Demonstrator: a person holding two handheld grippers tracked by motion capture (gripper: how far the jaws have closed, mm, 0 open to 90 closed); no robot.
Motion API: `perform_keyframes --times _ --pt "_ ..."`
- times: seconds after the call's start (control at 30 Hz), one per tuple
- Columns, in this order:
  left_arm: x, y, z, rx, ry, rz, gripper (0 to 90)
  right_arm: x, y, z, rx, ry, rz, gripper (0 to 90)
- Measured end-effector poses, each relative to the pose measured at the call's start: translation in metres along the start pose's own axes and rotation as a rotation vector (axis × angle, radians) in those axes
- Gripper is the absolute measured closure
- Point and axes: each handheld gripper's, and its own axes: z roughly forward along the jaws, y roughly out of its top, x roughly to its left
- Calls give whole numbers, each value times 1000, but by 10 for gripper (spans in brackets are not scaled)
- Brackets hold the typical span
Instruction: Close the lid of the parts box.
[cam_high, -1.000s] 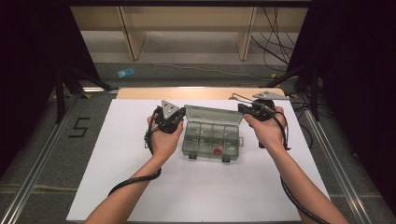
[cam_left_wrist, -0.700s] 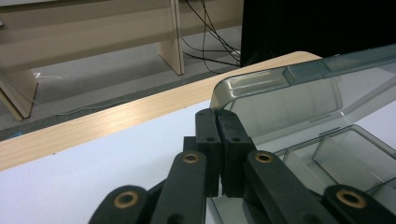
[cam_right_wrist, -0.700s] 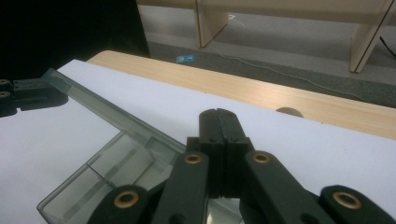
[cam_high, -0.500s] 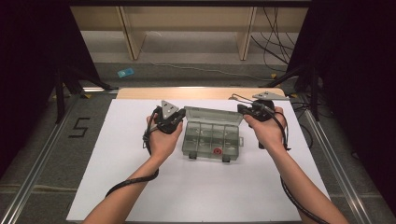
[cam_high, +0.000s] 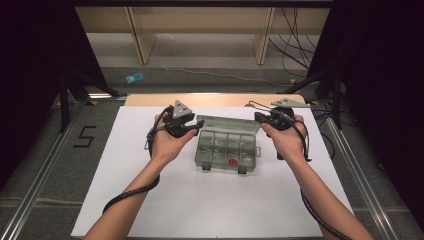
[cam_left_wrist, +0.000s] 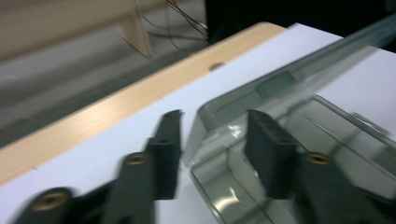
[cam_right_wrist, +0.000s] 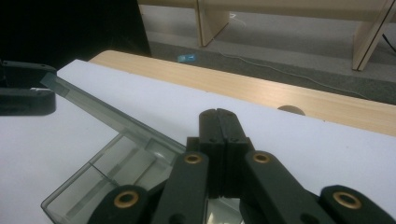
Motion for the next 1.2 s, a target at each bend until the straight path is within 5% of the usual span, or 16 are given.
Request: perform_keyframes --times 0.17,0.43,0.93,1.2 --pt "8 11 -12 110 -55 -5 251 -1 -1 0 6 1 4 900" --pt "6 24 -28 113 -74 -12 241 0 -2 0 5 2 2 900" --pt "12 32 -45 48 -46 -96 494 -2 -2 -2 20 15 19 900" --pt "12 30 -47 -34 -32 -167 763 -1 -2 -3 22 21 19 900"
